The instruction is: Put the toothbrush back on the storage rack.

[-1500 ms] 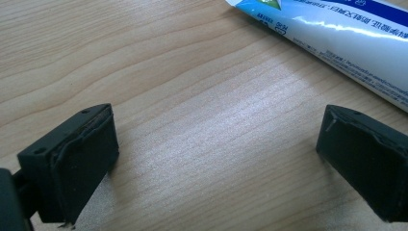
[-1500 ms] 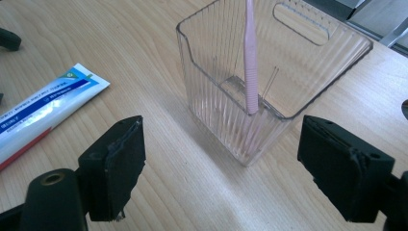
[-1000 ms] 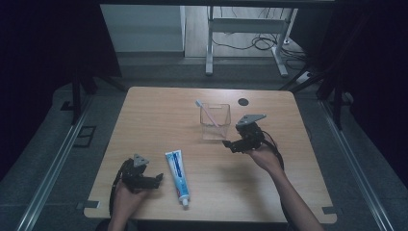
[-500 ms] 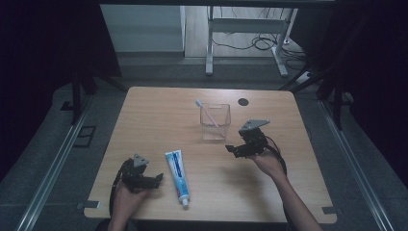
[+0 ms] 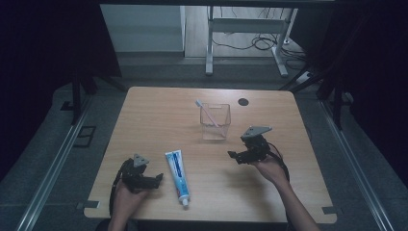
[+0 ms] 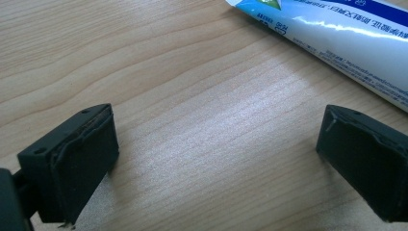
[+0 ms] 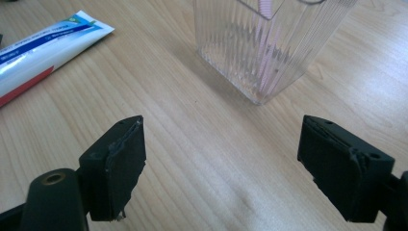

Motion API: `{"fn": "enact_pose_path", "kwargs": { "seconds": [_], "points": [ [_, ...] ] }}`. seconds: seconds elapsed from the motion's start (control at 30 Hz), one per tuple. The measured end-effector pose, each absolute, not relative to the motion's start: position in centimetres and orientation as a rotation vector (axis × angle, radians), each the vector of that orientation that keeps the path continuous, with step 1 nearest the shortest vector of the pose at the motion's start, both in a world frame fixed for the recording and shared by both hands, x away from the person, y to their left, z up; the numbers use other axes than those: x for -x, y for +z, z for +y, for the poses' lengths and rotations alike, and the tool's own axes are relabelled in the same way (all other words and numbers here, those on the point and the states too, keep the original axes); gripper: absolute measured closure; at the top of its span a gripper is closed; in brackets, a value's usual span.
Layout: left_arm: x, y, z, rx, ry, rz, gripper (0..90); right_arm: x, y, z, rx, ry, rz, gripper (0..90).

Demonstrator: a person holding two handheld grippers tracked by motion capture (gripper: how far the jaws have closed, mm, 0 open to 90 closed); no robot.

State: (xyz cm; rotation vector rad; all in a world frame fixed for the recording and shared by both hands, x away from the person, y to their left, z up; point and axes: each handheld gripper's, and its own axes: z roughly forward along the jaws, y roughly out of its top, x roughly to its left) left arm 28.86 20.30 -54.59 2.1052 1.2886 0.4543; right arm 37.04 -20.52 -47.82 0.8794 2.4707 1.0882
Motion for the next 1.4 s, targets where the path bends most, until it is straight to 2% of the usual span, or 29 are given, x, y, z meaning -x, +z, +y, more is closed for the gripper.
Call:
{"fn": "enact_pose_path", "kwargs": {
  "seconds": [1.4],
  "points": [
    [-28.9,-54.6,20.3,-2.105,0.457,1.285,0.7,-32.6,-51.9,-23.6,-0.956,1.118,2.468,17.6]
  ]
}}
